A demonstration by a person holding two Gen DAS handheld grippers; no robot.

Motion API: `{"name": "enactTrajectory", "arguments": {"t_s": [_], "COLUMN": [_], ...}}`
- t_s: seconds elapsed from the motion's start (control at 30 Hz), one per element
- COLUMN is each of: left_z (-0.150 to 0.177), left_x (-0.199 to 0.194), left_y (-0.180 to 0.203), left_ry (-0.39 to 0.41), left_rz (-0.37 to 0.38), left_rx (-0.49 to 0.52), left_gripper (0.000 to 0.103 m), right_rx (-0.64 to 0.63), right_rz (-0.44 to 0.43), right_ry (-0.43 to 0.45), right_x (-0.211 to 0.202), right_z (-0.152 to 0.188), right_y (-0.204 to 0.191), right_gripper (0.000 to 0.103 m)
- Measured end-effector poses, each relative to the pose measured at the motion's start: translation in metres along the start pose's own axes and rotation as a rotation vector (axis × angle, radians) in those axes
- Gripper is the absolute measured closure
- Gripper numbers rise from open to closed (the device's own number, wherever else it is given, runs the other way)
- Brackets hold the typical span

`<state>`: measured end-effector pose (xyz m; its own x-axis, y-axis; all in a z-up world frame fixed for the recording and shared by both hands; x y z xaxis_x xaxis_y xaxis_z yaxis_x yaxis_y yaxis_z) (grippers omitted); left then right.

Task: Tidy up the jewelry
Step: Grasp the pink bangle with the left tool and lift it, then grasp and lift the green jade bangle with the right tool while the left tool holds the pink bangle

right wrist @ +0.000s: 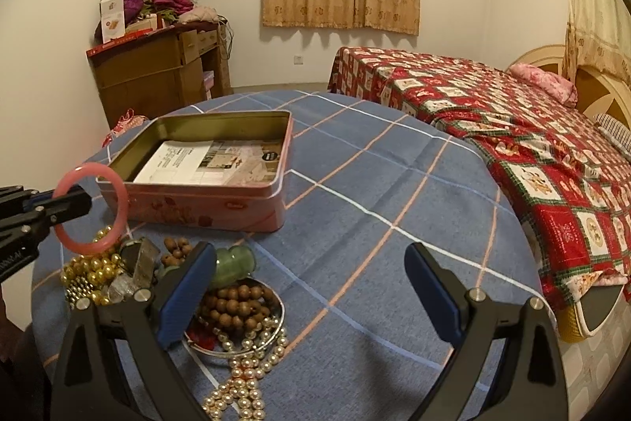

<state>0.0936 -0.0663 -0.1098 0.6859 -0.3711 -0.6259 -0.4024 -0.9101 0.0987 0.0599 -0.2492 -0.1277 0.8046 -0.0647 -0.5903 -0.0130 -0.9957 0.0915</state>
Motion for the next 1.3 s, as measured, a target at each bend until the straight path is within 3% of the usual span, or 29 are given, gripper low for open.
{"name": "enactTrajectory", "arguments": {"t_s": [0.13, 0.43, 0.53, 0.6, 0.77, 1.07, 1.17, 1.3], "left_z": [-0.002, 0.002, 0.004, 0.003, 0.005, 0.005, 0.003, 0.003], "left_x": [-0.006, -0.007, -0.007, -0.008, -0.008, -0.008, -0.009, -0.009], "left_y": [-0.001, -0.003, -0.003, -0.002, -0.003, -0.003, -0.005, -0.006], "left_ry": [0.021, 0.016, 0.011, 0.013, 0.012, 0.009, 0.013, 0.012], "left_rz": [-0.007, -0.016, -0.014, -0.012, -0.013, -0.012, -0.014, -0.013], "left_rx": [0.002, 0.012, 0.008, 0.008, 0.004, 0.001, -0.006, -0.008], "left_gripper": [0.094, 0.094, 0.094, 0.094, 0.094, 0.094, 0.094, 0.094], "right_rx": [-0.020, -0.052, -0.053, -0.051, -0.062, -0.056, -0.012, 0.045], "right_rz": [-0.020, -0.148, -0.175, -0.209, -0.236, -0.242, -0.266, -0.269], "right_ry": [0.000, -0.089, -0.096, -0.103, -0.098, -0.092, -0.090, -0.076], "right_x": [0.002, 0.025, 0.024, 0.023, 0.019, 0.015, 0.012, 0.006], "right_z": [-0.005, -0.002, 0.001, 0.002, 0.004, 0.005, 0.003, -0.003], "right_y": [-0.007, -0.035, -0.039, -0.042, -0.050, -0.050, -0.045, -0.032], "right_gripper": [0.010, 0.034, 0.043, 0.055, 0.066, 0.066, 0.058, 0.058]}}
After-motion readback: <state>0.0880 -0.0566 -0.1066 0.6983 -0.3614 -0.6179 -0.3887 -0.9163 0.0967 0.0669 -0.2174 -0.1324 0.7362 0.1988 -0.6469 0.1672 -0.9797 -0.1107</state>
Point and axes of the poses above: each gripper's, at about its wrist camera, not at the fingertips, and x roughly the way its jaws point, y to its right, z to its underside, the point moved 7 cm from there along x, roughly the way its jaws point, and after that the axes turned 8 degrees about -x, right-handed, at the moved point
